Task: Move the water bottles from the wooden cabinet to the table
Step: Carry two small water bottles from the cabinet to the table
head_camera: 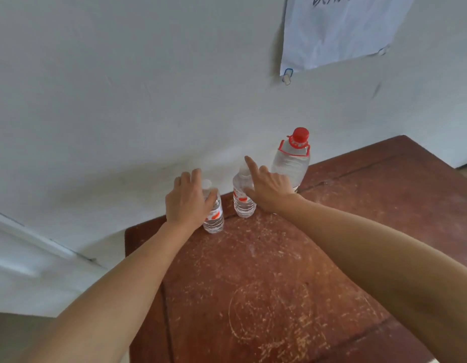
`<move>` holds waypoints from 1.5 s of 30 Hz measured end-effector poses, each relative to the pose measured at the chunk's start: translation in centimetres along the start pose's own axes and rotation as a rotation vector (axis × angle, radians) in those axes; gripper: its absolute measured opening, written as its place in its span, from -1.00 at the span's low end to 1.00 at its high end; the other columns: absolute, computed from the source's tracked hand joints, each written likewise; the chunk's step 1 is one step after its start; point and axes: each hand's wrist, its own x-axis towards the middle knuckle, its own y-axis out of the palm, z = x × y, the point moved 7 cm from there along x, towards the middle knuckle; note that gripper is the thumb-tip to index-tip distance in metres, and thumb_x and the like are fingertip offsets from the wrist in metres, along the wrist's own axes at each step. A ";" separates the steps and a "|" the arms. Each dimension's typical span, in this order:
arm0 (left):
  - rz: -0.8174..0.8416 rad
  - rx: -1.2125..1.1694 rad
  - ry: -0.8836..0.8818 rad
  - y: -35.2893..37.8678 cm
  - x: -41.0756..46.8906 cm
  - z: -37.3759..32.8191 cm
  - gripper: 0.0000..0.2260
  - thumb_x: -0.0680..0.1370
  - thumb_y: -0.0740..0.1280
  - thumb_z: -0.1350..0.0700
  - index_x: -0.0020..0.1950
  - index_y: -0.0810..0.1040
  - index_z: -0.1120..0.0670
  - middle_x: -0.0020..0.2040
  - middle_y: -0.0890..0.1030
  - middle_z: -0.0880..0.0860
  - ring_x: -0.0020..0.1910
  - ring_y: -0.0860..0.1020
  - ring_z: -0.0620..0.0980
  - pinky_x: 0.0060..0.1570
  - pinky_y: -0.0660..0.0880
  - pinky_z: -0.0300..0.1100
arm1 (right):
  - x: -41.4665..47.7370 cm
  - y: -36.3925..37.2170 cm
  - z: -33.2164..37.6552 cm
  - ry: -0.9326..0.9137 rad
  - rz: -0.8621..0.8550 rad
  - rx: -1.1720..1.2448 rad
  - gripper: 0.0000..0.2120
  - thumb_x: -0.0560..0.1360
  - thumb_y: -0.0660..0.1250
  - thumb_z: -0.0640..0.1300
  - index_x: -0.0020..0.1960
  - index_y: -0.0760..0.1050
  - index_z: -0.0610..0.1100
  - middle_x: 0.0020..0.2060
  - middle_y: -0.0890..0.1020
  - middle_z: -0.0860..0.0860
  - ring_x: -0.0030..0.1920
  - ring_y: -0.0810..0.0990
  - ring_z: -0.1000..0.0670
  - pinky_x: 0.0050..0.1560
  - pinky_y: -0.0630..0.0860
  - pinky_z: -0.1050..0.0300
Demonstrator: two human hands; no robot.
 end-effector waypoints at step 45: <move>0.650 -0.145 2.482 -10.7 -128.4 -89.0 -0.74 0.58 0.23 -0.01 0.22 0.50 0.06 0.14 0.60 0.12 0.10 0.54 0.18 -0.09 0.31 -0.14 | -159.6 4.1 -7.9 2.634 -0.215 0.158 -0.67 0.55 0.13 0.02 0.25 0.36 -0.10 0.13 0.57 -0.11 0.07 0.59 -0.20 -0.07 0.44 0.03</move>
